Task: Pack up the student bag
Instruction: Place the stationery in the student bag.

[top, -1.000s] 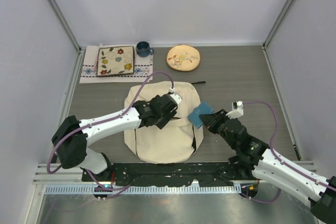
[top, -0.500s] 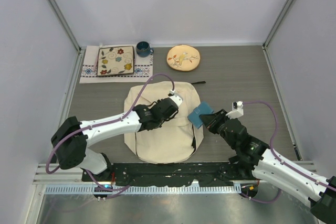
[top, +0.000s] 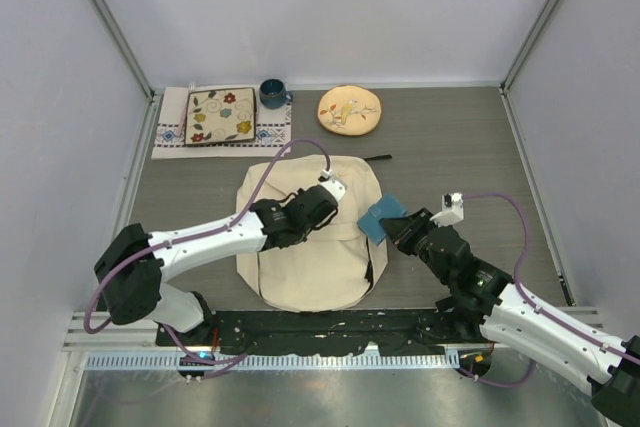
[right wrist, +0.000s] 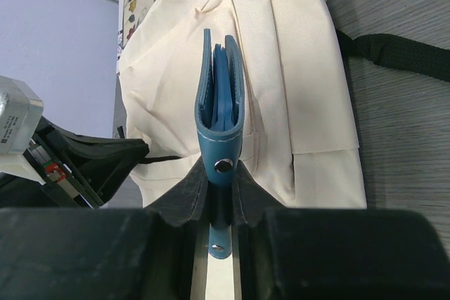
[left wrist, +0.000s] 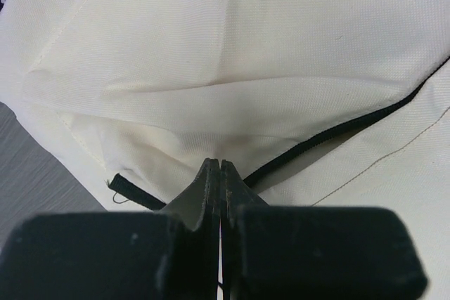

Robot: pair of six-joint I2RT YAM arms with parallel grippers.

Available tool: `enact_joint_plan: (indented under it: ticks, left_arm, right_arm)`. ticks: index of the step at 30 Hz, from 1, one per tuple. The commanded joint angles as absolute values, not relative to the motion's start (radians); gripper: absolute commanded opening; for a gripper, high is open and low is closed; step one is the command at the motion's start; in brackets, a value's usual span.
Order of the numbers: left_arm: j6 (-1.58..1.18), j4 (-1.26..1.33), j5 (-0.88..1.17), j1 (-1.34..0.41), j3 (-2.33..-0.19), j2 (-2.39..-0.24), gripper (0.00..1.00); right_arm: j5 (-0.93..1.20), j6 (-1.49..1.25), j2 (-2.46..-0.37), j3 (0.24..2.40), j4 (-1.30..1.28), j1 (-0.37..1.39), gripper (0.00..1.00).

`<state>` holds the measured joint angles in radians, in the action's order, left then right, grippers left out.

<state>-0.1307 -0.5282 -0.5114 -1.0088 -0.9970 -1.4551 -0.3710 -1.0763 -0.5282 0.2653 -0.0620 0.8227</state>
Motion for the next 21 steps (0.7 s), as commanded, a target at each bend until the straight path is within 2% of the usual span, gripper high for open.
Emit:
enact_joint_plan:
  ticks: [1,4,5,6,8,9,19,21]
  left_arm:
    - [-0.141,-0.514,-0.476,-1.008,-1.003,-1.388,0.00]
    - [-0.141,-0.525,-0.407,-1.008,-0.997,-1.381,0.01]
    - [-0.149,-0.529,-0.397,-1.008,-0.991,-1.382,0.09]
    - [-0.152,-0.531,-0.385,-1.008,-0.986,-1.385,0.23]
    - [-0.153,-0.529,-0.365,-1.009,-0.970,-1.390,0.28]
    - [-0.155,-0.529,-0.361,-1.012,-0.965,-1.391,0.35]
    - [-0.155,-0.540,-0.336,-1.032,-0.971,-1.407,0.38]
    - [-0.155,-0.537,-0.354,-1.035,-0.974,-1.416,0.43]
  right_arm:
    - [-0.367,-1.083,-0.535,0.275,-0.005,0.819,0.02]
    - [-0.362,-1.083,-0.548,0.273,0.023,0.821,0.02]
    - [-0.362,-1.086,-0.548,0.272,0.025,0.821,0.02]
    - [-0.361,-1.086,-0.549,0.272,0.026,0.822,0.02]
    - [-0.362,-1.091,-0.548,0.267,0.029,0.821,0.02]
    - [-0.362,-1.092,-0.548,0.265,0.029,0.821,0.02]
    - [-0.361,-1.101,-0.529,0.256,0.025,0.821,0.02]
    - [-0.362,-1.098,-0.528,0.256,0.023,0.822,0.02]
